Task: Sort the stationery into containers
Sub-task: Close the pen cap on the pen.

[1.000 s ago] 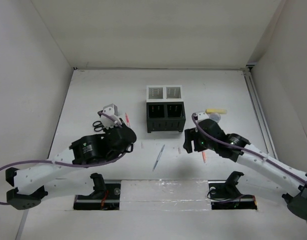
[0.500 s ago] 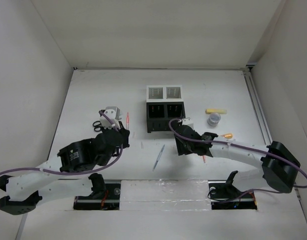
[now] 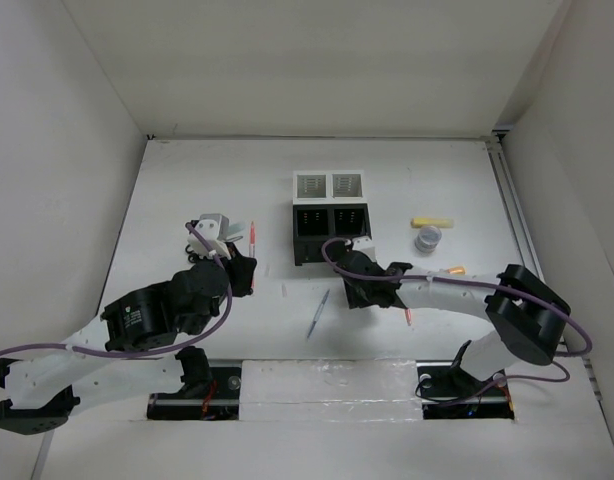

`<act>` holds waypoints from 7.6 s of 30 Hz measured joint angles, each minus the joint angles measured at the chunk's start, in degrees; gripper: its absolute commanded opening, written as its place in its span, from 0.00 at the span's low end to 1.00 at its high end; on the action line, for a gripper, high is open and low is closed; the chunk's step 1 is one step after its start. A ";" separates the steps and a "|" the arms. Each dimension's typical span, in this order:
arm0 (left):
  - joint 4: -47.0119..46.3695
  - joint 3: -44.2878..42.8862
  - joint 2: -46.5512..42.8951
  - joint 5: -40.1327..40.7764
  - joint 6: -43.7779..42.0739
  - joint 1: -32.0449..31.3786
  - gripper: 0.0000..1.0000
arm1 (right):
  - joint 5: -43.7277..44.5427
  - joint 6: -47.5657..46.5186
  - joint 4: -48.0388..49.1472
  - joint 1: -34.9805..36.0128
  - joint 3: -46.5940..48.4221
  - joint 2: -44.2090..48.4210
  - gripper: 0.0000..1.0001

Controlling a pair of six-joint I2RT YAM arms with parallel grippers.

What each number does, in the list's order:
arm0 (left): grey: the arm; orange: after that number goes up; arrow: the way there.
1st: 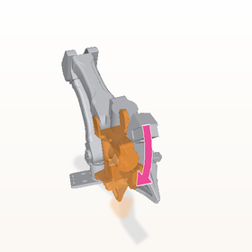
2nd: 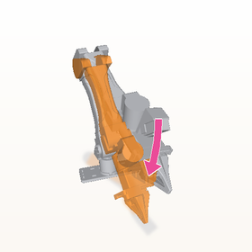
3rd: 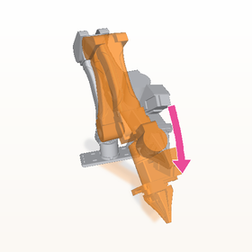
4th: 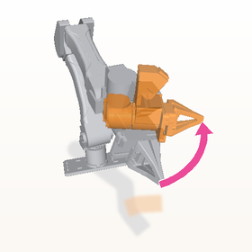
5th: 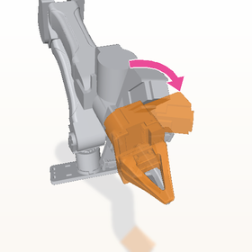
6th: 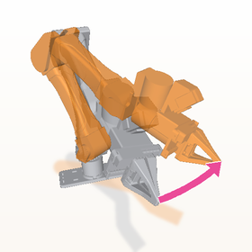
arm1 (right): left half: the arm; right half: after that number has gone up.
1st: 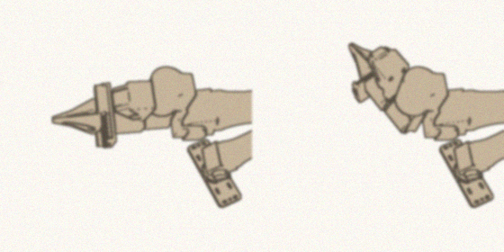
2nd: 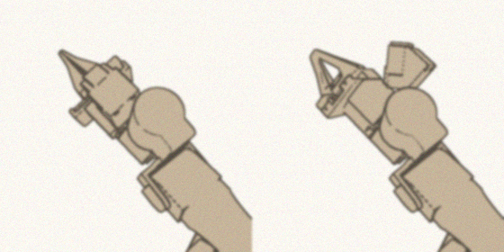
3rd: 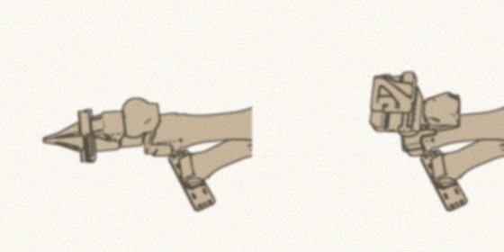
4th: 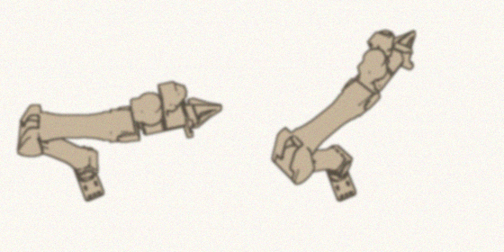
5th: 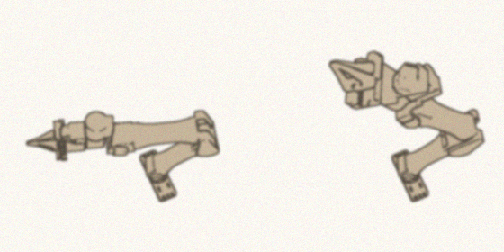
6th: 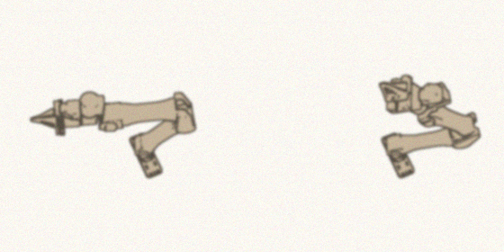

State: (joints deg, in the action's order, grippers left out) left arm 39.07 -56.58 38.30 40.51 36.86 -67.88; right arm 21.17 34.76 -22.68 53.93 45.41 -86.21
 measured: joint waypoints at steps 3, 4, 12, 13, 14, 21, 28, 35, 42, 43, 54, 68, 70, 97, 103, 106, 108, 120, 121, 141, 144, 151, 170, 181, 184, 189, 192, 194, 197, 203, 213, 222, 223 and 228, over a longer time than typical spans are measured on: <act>-0.20 0.00 0.02 0.00 -0.04 0.00 0.00 | 0.02 0.15 0.24 0.17 0.00 -0.81 0.44; -0.22 0.00 0.02 0.00 -0.04 0.00 0.00 | 0.04 0.28 0.22 0.24 0.00 -0.87 0.43; -0.24 0.00 0.00 -0.33 -0.55 0.00 0.00 | 0.39 2.34 0.28 1.29 -0.15 -0.87 0.28; -0.24 0.00 0.00 -0.39 -0.61 0.00 0.00 | 0.44 2.64 0.28 1.55 -0.24 -0.87 0.26; -0.24 0.00 0.00 -0.44 -0.63 0.00 0.00 | 0.46 3.02 0.28 1.75 -0.31 -0.87 0.24; -0.26 0.00 -0.61 -0.61 -0.68 0.00 0.00 | 0.90 4.72 0.55 2.36 -0.55 -0.94 0.00; -0.26 0.00 -1.31 -0.61 -0.66 0.00 0.00 | 1.84 6.47 -0.98 3.76 -0.61 0.35 0.00; -1.90 0.00 0.17 -2.97 -1.66 0.00 0.00 | 6.51 7.67 -8.09 8.68 3.61 18.53 0.00; -11.65 0.85 4.07 -10.51 -4.33 0.00 0.00 | 11.26 2.91 4.35 8.22 4.48 40.68 0.00; -13.25 1.16 4.57 -11.58 -4.72 0.00 0.00 | 11.58 2.27 6.91 7.93 4.46 42.38 0.00; -30.91 7.13 7.74 -22.80 -7.72 0.00 0.00 | 12.68 0.48 32.98 6.86 2.10 37.24 0.00; -36.72 7.43 8.20 -26.08 -8.59 0.00 0.00 | 10.36 0.13 41.77 6.86 2.10 33.62 0.00; -36.76 7.54 8.24 -26.29 -8.59 0.00 0.00 | 10.25 0.15 42.16 6.86 2.10 33.38 0.00; -37.31 8.22 9.01 -25.64 -9.64 0.00 0.00 | 9.07 0.13 42.93 6.86 1.99 31.10 0.00; -37.24 8.22 8.44 -25.11 -9.66 0.00 0.00 | 9.03 0.11 43.06 6.86 1.99 30.64 0.00; -37.22 8.22 8.39 -25.05 -9.66 0.00 0.00 | 9.03 0.15 43.08 6.86 1.99 30.01 0.00; -37.16 8.22 8.39 -24.98 -9.66 0.00 0.00 | 8.96 0.15 43.08 6.86 1.99 29.75 0.00; -37.11 8.22 8.39 -23.71 -9.66 0.00 0.00 | 8.13 0.61 43.36 6.84 1.97 29.59 0.00; -37.13 8.22 8.39 -23.63 -9.66 0.00 0.00 | 8.13 0.63 43.39 6.84 1.97 29.59 0.00; -37.05 8.22 8.39 -20.85 -10.86 0.00 0.00 | 4.63 1.73 43.78 6.84 1.55 28.72 0.00; -37.05 8.02 8.39 -20.02 -11.65 0.00 0.00 | 3.45 1.95 43.78 6.84 1.55 28.41 0.00; -36.65 7.80 8.39 -18.38 -14.38 -0.33 0.00 | 1.31 2.86 43.60 6.73 1.55 28.30 0.00; -42.84 12.59 4.94 -17.31 -21.79 -0.70 0.00 | -1.73 5.20 42.27 5.99 1.44 28.37 0.00; -44.11 13.92 4.66 -16.04 -24.68 -0.83 0.00 | -3.08 6.25 43.87 5.29 -0.17 28.24 0.00; -44.02 13.92 4.66 -15.61 -25.31 -0.92 0.00 | -3.30 6.25 44.89 5.25 -0.57 27.98 0.00; -43.98 13.92 5.09 -14.67 -26.08 -1.05 0.00 | -3.48 6.21 46.64 5.03 -1.03 27.08 0.00; -43.98 13.92 5.75 -13.97 -26.34 -1.05 0.00 | -3.52 6.10 47.23 4.94 -1.27 26.58 0.00; -43.95 13.90 6.14 -13.44 -26.56 -1.05 0.00 | -3.52 5.90 47.39 4.92 -1.29 26.23 0.00; -43.91 13.90 6.25 -12.81 -26.97 -1.05 0.00 | -3.50 5.55 48.11 4.87 -1.27 25.53 0.00; -43.56 13.90 6.25 -11.76 -28.13 -1.05 0.00 | -3.52 4.87 49.09 4.87 -1.25 24.72 0.07; -50.77 14.25 6.10 -11.58 -28.81 -0.63 0.00 | -7.93 3.45 44.26 6.60 -1.20 26.45 0.38; -56.74 16.09 4.70 -9.14 -28.44 -0.63 0.00 | -8.79 2.49 38.88 6.91 -1.31 29.97 0.71; -57.37 16.09 4.61 -8.63 -28.41 -0.63 0.00 | -8.76 2.40 38.14 6.91 -1.33 30.64 0.72; -60.37 16.52 4.92 -5.75 -28.44 -0.52 0.00 | -6.91 1.46 34.03 6.91 -1.40 35.41 0.75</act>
State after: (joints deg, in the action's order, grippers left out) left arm -21.30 -40.05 43.22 34.76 8.43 -68.40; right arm 14.26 36.23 11.35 60.84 44.01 -50.81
